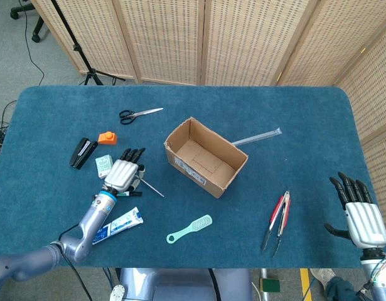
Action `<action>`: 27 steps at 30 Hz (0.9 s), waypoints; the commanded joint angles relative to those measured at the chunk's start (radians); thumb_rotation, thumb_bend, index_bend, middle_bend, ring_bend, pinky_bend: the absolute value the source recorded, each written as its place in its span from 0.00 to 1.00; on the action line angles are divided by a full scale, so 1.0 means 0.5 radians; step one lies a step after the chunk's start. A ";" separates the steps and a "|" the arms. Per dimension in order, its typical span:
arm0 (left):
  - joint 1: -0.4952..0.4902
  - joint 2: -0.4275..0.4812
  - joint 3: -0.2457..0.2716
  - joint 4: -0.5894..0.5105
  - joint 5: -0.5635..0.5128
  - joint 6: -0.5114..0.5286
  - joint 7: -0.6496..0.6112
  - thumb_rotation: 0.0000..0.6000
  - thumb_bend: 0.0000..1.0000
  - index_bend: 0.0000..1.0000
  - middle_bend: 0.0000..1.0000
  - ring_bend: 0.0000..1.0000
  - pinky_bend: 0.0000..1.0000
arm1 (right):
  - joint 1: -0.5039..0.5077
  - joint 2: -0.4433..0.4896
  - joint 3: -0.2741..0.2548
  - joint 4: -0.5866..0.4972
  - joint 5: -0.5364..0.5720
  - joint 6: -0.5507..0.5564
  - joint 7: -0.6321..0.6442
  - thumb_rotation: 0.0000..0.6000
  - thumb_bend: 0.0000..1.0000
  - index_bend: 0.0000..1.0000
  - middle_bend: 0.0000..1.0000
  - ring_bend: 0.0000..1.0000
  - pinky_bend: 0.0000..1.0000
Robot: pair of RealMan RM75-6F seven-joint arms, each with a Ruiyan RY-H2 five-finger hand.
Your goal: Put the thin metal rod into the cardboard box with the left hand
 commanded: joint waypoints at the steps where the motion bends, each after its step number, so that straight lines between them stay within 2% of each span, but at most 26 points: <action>1: 0.035 0.116 -0.003 -0.092 0.055 0.066 -0.055 1.00 0.47 0.76 0.00 0.00 0.00 | 0.000 0.002 -0.003 -0.004 -0.005 -0.001 0.001 1.00 0.00 0.00 0.00 0.00 0.00; 8: 0.090 0.377 -0.040 -0.312 0.188 0.217 -0.259 1.00 0.49 0.77 0.00 0.00 0.00 | -0.004 0.006 -0.015 -0.017 -0.026 0.008 0.000 1.00 0.00 0.00 0.00 0.00 0.00; 12: 0.098 0.531 -0.094 -0.461 0.240 0.278 -0.384 1.00 0.49 0.77 0.00 0.00 0.00 | -0.004 0.007 -0.014 -0.016 -0.029 0.010 0.010 1.00 0.00 0.00 0.00 0.00 0.00; 16: 0.067 0.665 -0.197 -0.656 0.240 0.311 -0.416 1.00 0.49 0.77 0.00 0.00 0.00 | -0.002 0.012 -0.015 -0.017 -0.032 0.007 0.021 1.00 0.00 0.00 0.00 0.00 0.00; 20: 0.012 0.735 -0.276 -0.821 0.202 0.301 -0.310 1.00 0.49 0.77 0.00 0.00 0.00 | -0.001 0.017 -0.012 -0.015 -0.029 0.007 0.035 1.00 0.00 0.00 0.00 0.00 0.00; 24: -0.101 0.738 -0.388 -1.003 -0.025 0.172 -0.155 1.00 0.49 0.77 0.00 0.00 0.00 | 0.004 0.022 -0.007 -0.010 -0.015 -0.004 0.045 1.00 0.00 0.00 0.00 0.00 0.00; 27: -0.216 0.679 -0.455 -1.057 -0.183 0.120 0.030 1.00 0.49 0.77 0.00 0.00 0.00 | 0.008 0.025 0.003 -0.004 0.006 -0.013 0.057 1.00 0.00 0.00 0.00 0.00 0.00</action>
